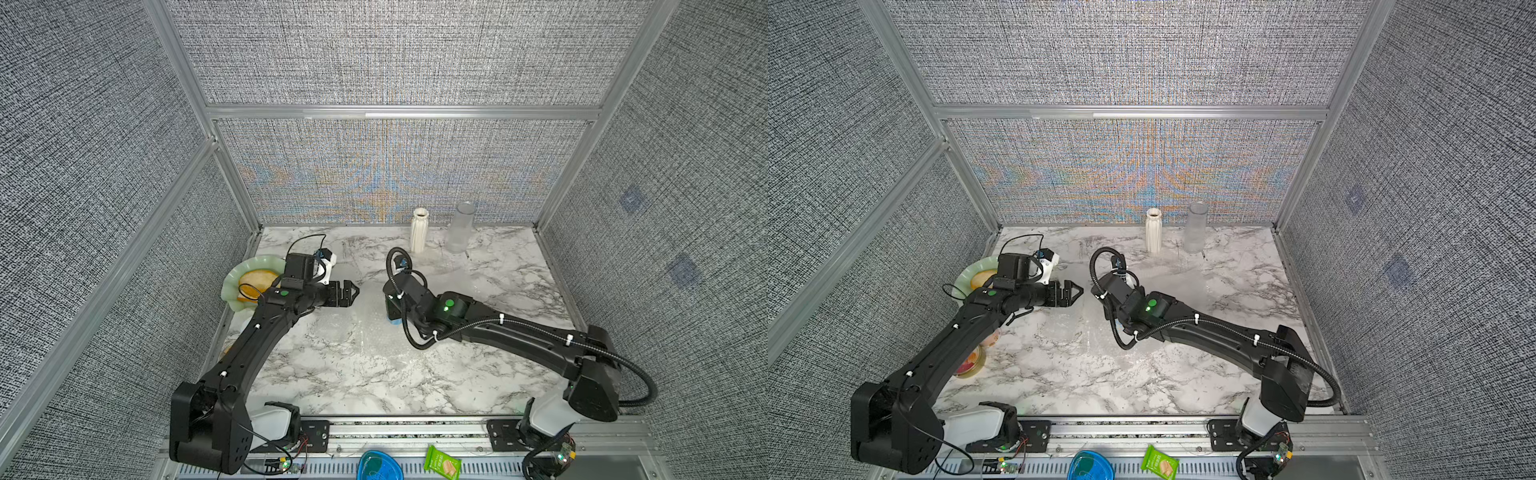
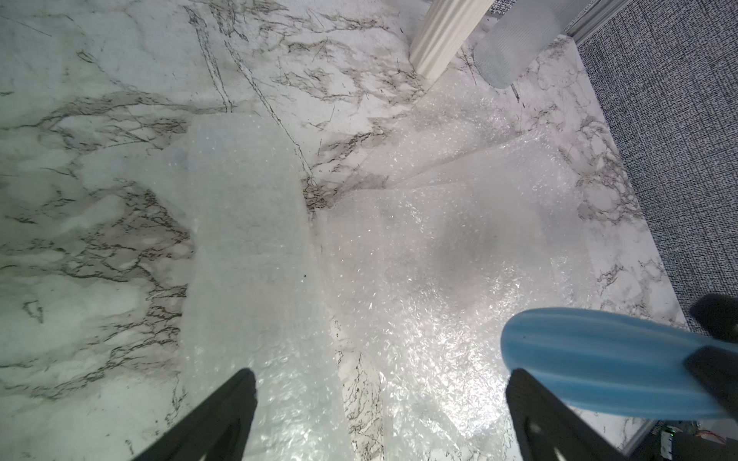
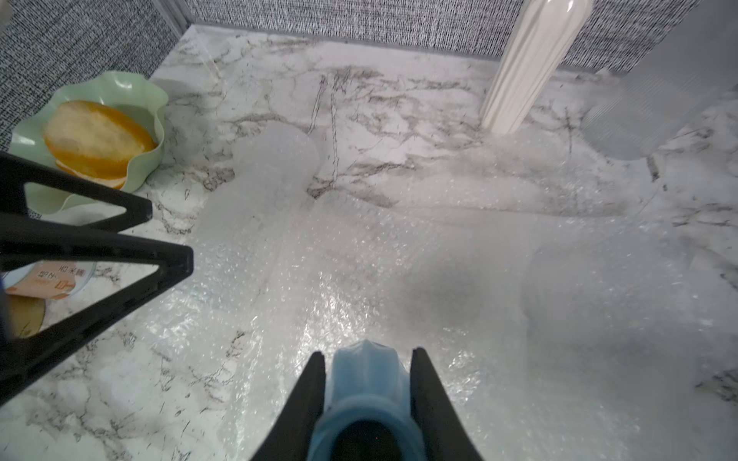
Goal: Unwrap the vase from the bubble wrap
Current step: Pick up the vase from the bubble wrap, then place the vase at the center of the board.
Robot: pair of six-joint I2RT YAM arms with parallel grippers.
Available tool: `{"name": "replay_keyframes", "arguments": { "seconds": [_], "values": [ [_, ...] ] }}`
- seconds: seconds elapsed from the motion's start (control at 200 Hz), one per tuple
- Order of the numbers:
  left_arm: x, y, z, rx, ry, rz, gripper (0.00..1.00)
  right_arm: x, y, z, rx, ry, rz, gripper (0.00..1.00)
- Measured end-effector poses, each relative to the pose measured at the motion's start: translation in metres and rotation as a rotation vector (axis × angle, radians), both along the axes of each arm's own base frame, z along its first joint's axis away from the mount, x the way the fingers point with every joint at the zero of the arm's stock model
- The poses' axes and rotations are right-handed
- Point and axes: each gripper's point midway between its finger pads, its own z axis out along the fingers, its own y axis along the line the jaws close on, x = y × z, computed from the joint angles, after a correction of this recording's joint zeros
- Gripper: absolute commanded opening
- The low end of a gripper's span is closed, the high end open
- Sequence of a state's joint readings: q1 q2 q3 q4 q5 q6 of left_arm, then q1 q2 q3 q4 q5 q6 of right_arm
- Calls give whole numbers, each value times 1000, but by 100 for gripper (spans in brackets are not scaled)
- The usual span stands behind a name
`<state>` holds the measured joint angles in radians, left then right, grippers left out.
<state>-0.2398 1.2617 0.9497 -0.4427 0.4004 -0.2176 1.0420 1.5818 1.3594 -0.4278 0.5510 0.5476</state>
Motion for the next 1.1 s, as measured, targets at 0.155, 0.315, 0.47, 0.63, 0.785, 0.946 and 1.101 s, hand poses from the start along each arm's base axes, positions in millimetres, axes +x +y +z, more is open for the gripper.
{"name": "replay_keyframes", "arguments": {
  "seconds": [0.155, 0.315, 0.47, 0.63, 0.785, 0.946, 1.101],
  "values": [
    [0, 0, -2, -1, 6, -2, 100, 18, -19, 27, -2, -99, -54, 29],
    [0, -1, -2, -4, 7, -5, 99, 40, -50, 43, -26, -153, -131, 29],
    [-2, -2, -3, -8, 13, -11, 100, 61, -90, 56, -31, -185, -225, 29],
    [-2, -4, -6, -14, 21, -18, 100, 81, -135, 60, -40, -201, -325, 29],
    [-1, -5, -9, -15, 32, -21, 100, 97, -179, 56, -59, -197, -427, 29],
    [-1, -6, -14, -19, 50, -27, 100, 114, -227, 43, -79, -184, -538, 29],
    [-1, -7, -20, -17, 68, -29, 99, 133, -271, 13, -99, -144, -638, 29]
  ]
}}
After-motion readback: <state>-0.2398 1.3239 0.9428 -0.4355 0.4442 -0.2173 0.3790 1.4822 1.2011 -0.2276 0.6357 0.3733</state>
